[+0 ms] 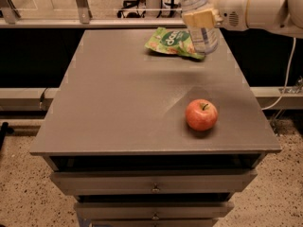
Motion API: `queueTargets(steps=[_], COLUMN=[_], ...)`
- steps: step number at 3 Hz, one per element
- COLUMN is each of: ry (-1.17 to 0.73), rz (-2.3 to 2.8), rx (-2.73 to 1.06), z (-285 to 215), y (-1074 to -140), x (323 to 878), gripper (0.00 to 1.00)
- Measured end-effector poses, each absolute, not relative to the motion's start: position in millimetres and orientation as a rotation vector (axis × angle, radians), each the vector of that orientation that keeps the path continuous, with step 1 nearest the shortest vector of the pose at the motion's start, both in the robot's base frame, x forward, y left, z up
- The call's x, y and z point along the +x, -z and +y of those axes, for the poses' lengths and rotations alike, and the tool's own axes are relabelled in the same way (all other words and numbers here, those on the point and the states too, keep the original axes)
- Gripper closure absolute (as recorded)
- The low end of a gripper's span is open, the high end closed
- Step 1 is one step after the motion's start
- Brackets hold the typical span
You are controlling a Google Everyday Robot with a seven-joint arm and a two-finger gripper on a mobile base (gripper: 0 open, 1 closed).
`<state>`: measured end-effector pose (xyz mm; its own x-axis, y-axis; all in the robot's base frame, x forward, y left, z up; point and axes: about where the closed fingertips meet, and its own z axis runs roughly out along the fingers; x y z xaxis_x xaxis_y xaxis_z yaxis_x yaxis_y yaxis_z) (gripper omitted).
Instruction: Place blue plastic bottle upright
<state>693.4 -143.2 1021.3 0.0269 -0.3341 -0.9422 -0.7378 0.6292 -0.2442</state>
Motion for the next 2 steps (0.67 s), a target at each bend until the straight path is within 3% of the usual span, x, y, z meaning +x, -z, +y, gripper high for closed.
queueTargets(steps=[2], ry=[-0.52], rz=[1.474], rx=[-0.761], z=[-195], y=[-995], x=[684], gripper=[1.0])
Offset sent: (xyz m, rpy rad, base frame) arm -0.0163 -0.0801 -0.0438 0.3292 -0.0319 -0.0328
